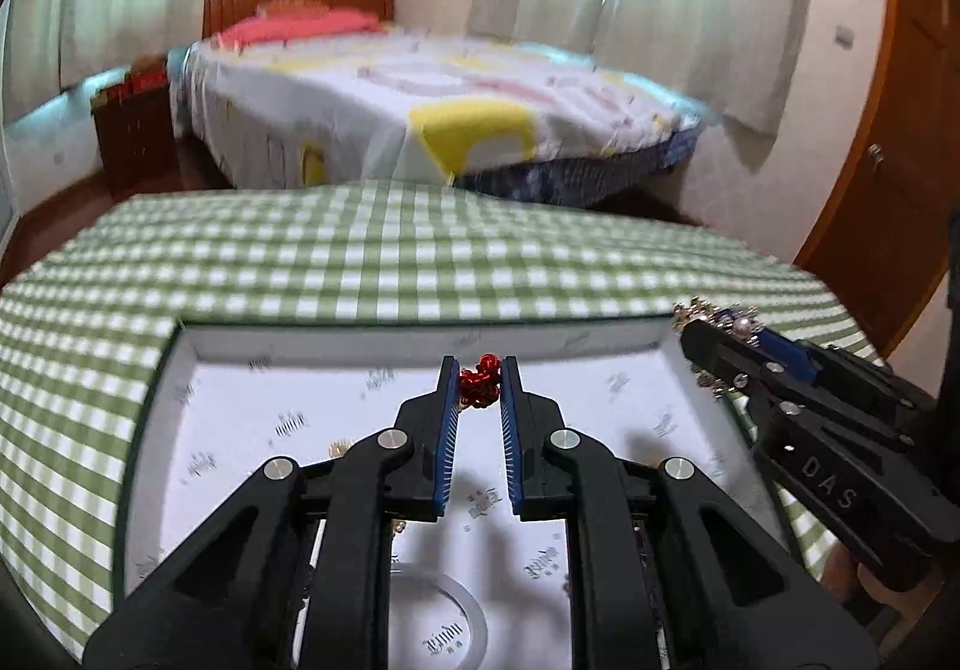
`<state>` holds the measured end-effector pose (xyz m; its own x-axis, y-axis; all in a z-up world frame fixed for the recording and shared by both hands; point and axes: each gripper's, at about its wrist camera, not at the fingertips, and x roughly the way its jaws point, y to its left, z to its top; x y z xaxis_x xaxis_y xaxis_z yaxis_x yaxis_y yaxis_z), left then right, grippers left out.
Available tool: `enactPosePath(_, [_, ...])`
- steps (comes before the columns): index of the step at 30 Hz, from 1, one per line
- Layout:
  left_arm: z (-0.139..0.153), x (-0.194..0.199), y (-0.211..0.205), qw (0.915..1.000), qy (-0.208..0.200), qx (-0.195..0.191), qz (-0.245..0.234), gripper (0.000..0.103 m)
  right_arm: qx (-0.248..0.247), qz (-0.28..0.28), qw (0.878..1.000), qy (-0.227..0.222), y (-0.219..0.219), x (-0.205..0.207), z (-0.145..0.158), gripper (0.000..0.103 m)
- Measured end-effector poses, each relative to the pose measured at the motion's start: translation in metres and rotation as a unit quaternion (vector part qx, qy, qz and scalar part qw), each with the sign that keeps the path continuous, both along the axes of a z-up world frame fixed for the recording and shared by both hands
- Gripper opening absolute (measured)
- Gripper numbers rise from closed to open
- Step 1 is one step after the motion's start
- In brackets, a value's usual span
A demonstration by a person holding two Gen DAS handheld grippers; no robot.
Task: Organize jewelry
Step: 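Carry the charm and brooch into the box and open both grippers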
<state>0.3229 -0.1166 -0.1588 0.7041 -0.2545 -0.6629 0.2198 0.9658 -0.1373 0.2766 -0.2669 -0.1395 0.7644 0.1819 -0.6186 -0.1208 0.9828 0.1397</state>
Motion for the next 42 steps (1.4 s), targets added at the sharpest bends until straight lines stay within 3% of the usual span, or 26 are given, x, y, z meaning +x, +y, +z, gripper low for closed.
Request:
enactPosePath(12, [-0.03, 0.025, -0.004, 0.9963, 0.081, 0.025, 0.012, 0.014, -0.013, 0.002, 0.997, 0.078, 0.002, 0.021, -0.025, 0.023])
enactPosePath(24, [-0.03, 0.031, -0.011, 0.9953, 0.088, 0.038, 0.006, 0.016, -0.016, 0.009, 0.993, 0.118, 0.001, 0.029, -0.033, 0.023])
enactPosePath(33, [-0.031, 0.031, -0.011, 0.9952, 0.091, 0.036, 0.006, 0.041, -0.018, 0.005, 0.994, 0.11, 0.0, 0.029, -0.029, 0.039])
enactPosePath(39, [-0.022, 0.017, -0.006, 0.997, 0.063, 0.042, 0.013, 0.056, -0.028, -0.007, 0.996, 0.087, -0.001, 0.019, -0.022, 0.056])
enactPosePath(42, [-0.017, 0.01, 0.003, 0.9973, 0.056, 0.036, 0.031, 0.069, -0.026, -0.023, 0.997, 0.071, -0.006, 0.011, -0.017, 0.07])
